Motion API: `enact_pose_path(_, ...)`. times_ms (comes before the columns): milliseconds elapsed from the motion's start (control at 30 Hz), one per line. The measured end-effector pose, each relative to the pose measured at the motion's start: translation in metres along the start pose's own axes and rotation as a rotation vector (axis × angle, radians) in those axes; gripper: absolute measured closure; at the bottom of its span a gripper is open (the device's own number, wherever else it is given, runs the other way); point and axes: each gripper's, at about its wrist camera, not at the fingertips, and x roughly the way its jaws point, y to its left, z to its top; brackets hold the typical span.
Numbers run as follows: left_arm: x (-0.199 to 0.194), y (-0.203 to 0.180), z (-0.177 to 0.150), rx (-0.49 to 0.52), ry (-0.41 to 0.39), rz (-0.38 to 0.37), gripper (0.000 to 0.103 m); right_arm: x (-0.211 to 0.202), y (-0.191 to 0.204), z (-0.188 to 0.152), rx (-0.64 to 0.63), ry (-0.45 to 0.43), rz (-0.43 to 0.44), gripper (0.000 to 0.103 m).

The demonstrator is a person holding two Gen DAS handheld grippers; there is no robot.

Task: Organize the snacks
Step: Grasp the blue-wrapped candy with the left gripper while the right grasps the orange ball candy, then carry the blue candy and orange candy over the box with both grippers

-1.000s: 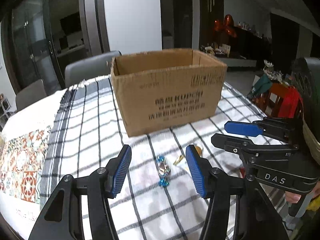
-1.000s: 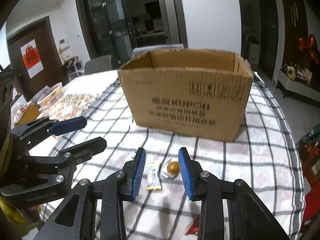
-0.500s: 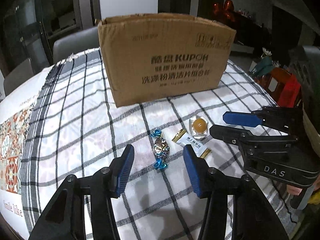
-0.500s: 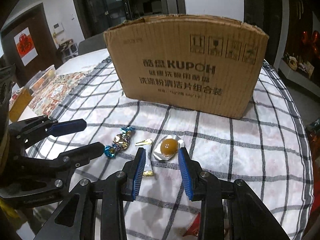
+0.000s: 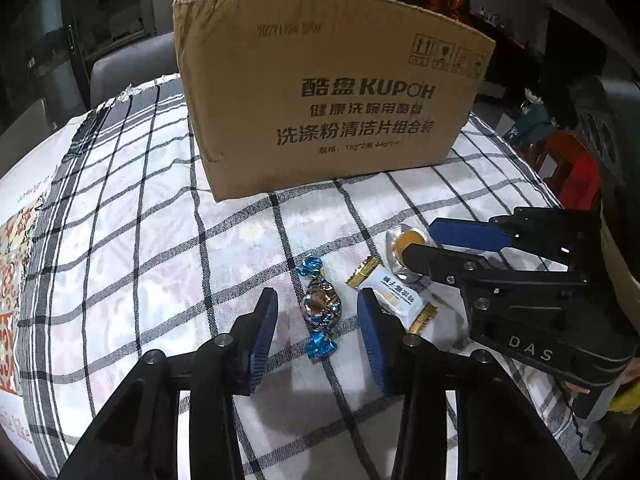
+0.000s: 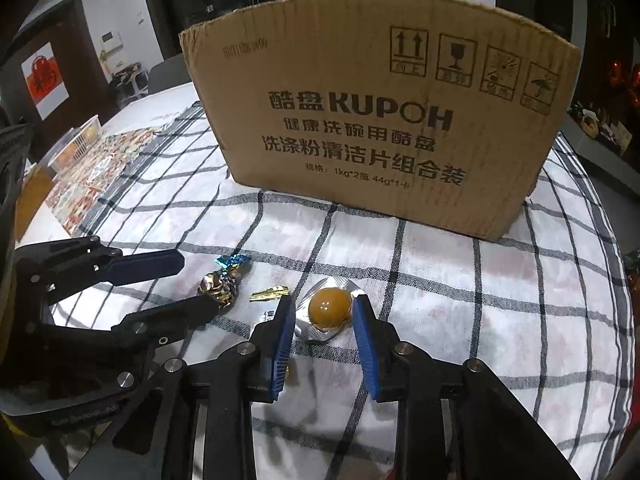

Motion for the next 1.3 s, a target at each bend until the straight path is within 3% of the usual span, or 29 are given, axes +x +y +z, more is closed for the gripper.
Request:
enact_pose_path(300,0.014,-0.001,0.003,-0.015,0.026,-0.016,0.067,0.012,-0.003,0.001,0.009,0.016,-0.012,0.074)
enact_pose_path(500,0.019,-0.001,0.005,-0.033,0.040,-0.017,0.081,0.012,-0.002,0.000,0.000,0.009,-0.021,0.076)
enact_pose_path(633,0.018,0.000,0.005,-0.038,0.041,-0.017,0.081,0.007,-0.001,0.000,0.005,-0.005,-0.027,0.076)
enact_pose_path(1300,-0.052,-0.018,0.021,-0.018,-0.114,0.010,0.081,-0.069,-0.003,0.004,0.051,-0.156,0.005,0.076)
